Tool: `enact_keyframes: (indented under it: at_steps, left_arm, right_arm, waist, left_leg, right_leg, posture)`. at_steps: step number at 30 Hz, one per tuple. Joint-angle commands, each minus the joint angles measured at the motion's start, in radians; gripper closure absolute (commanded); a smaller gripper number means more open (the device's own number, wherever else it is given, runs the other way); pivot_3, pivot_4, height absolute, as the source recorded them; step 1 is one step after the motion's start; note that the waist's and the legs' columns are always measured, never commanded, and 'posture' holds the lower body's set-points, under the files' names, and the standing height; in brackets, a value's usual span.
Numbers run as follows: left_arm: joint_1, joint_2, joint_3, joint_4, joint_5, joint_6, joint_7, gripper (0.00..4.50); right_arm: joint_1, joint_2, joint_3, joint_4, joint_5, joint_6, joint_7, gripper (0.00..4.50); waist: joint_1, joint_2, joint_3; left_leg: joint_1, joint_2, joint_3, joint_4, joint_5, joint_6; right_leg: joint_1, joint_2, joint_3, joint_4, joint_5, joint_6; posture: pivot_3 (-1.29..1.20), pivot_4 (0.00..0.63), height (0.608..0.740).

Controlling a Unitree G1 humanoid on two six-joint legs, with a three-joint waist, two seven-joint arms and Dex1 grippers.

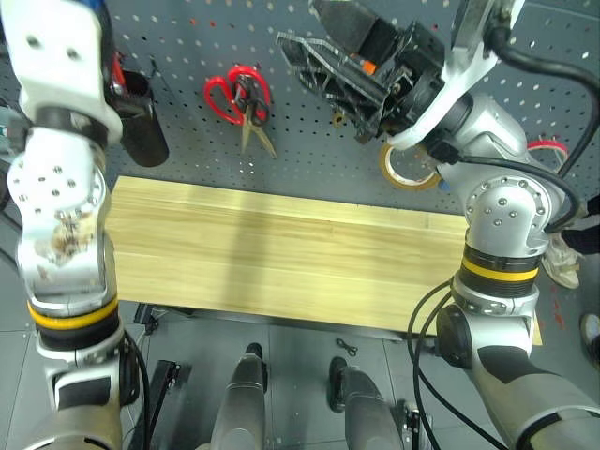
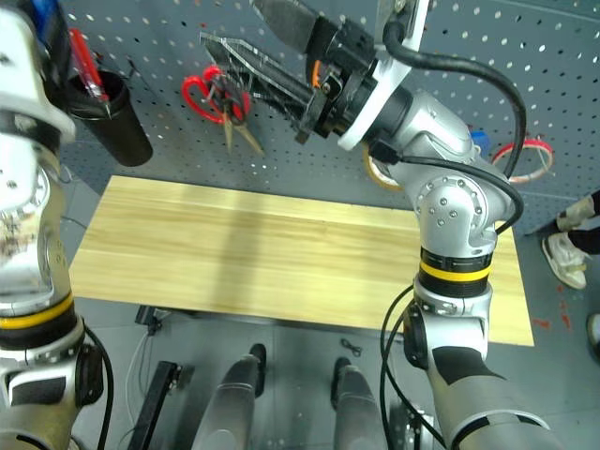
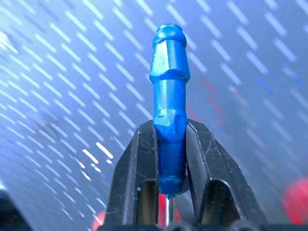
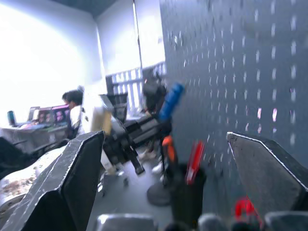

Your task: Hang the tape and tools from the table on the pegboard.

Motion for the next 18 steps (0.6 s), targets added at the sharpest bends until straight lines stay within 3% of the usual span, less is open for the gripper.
enact_keyframes:
  at_steps: [1,11,18]
  left_arm:
    - [-0.079,-0.014,-0.008,0.158,0.013,-0.14,0.022,4.18]
    - [-0.207,-0.125,0.06,0.708,-0.083,-0.489,0.069,4.18]
    - [-0.21,-0.154,0.052,0.858,-0.102,-0.595,0.07,4.18]
  right_arm:
    - [-0.025,0.005,-0.007,-0.009,-0.02,-0.059,-0.016,0.0]
    - [-0.028,-0.006,0.025,-0.016,-0.08,-0.079,-0.055,0.0]
    - [-0.009,-0.021,0.048,-0.023,-0.114,-0.073,-0.068,0.0]
  waist:
    - [0.004,-0.001,-0.013]
    - [-0.001,-0.001,-0.044]
    - [-0.004,-0.001,-0.044]
  left_leg:
    - [0.001,0.0,0.0,0.0,0.0,0.0]
    - [0.002,0.0,0.0,0.003,0.001,-0.001]
    - [0.002,0.0,-0.001,0.003,0.003,-0.004]
  right_leg:
    - [0.0,0.0,0.0,0.0,0.0,0.0]
    - [0.002,0.0,-0.001,0.004,0.002,-0.001]
    - [0.002,0.0,-0.001,0.005,0.002,-0.002]
  posture:
    - [0.23,0.164,0.74]
    - [0.15,0.155,0.74]
    - [0.13,0.154,0.74]
